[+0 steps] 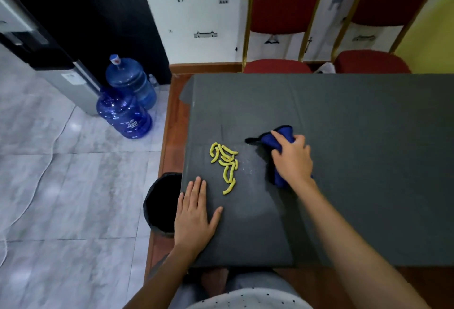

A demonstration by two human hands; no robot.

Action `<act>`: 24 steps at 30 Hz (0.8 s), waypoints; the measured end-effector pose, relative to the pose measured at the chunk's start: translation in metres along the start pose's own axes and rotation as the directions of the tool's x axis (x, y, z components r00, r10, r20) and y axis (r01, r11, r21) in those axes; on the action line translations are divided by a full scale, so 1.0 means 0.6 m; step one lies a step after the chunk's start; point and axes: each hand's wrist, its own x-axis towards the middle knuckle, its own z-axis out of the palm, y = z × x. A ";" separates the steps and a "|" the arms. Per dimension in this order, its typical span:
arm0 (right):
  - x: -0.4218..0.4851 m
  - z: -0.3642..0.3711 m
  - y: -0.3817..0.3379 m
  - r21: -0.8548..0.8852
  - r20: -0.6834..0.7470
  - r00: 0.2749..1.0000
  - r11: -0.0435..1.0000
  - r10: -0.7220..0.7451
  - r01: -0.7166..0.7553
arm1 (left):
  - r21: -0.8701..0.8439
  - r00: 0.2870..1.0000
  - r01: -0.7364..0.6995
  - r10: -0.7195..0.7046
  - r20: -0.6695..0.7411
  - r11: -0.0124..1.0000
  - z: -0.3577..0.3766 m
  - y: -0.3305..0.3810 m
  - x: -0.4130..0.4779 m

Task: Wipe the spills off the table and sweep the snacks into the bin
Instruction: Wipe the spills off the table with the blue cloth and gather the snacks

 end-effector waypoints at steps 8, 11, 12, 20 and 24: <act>-0.104 0.009 0.081 -0.352 -0.053 0.982 0.916 0.184 -0.190 | -0.032 0.969 -0.246 0.246 -0.009 0.969 -0.014 -0.061 0.001; -0.106 0.018 0.059 -0.336 0.037 0.977 0.923 0.212 -0.188 | -0.006 0.925 -0.380 0.380 0.015 0.925 -0.022 -0.102 0.005; -0.100 0.015 0.057 -0.331 0.079 0.968 0.922 0.238 -0.200 | 0.012 0.904 -0.425 0.424 0.053 0.905 -0.026 -0.112 0.009; -0.108 0.011 -0.107 -0.030 0.007 0.940 0.940 0.341 -0.340 | 0.026 0.932 -0.333 0.325 0.164 0.943 -0.057 -0.190 0.041; -0.158 0.093 -0.280 0.046 -0.107 0.994 0.998 -0.030 0.036 | 0.023 0.967 -0.057 0.049 0.251 0.998 -0.062 -0.287 0.036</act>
